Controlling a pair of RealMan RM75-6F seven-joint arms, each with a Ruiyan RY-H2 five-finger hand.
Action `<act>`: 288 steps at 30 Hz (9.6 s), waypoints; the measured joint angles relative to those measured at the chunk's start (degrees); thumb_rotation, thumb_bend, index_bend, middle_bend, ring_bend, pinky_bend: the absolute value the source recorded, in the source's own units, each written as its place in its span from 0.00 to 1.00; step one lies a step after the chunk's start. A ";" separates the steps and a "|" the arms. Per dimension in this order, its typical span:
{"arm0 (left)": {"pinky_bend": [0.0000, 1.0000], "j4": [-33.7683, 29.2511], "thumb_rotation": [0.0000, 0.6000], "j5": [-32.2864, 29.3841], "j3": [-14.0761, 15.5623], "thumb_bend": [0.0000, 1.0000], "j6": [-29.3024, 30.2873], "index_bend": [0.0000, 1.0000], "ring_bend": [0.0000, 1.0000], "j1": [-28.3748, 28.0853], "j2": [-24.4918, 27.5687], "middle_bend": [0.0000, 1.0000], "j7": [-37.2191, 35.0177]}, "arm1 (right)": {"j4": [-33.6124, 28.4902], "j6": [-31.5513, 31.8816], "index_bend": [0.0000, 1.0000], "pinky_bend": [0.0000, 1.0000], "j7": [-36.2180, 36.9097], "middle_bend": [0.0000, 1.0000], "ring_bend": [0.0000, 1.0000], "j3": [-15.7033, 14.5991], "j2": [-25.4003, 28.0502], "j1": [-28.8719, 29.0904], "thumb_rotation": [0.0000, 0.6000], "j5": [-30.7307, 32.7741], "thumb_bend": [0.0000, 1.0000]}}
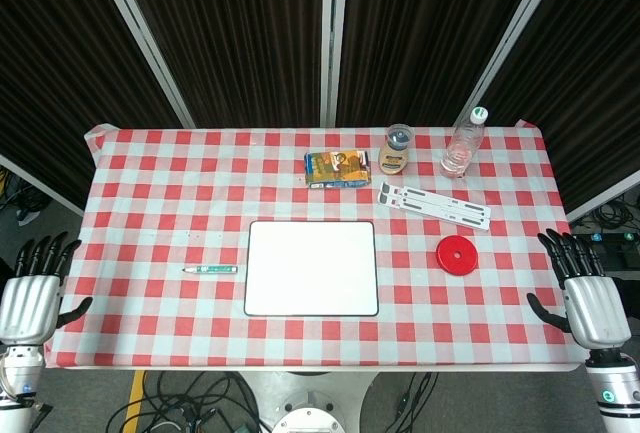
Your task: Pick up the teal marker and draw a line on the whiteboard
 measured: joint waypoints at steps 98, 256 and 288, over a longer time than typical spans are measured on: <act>0.95 7.14 1.00 -35.15 -4.07 0.40 -21.58 0.59 0.83 -34.18 -28.32 0.61 27.78 | -1.07 -3.41 0.00 0.00 -0.80 0.06 0.00 -0.08 2.45 0.80 1.00 3.57 0.19; 0.87 28.76 1.00 -8.22 -9.49 0.41 -19.17 0.58 0.66 -29.64 -50.25 0.60 -21.71 | 0.80 -1.80 0.00 0.00 4.27 0.06 0.00 -1.35 3.48 -0.86 1.00 0.34 0.19; 0.47 18.20 1.00 -28.33 -8.39 0.40 -34.61 0.09 0.19 -35.24 -25.40 0.13 19.28 | 1.60 -0.84 0.00 0.00 5.18 0.06 0.00 -0.96 3.30 -1.42 1.00 1.54 0.19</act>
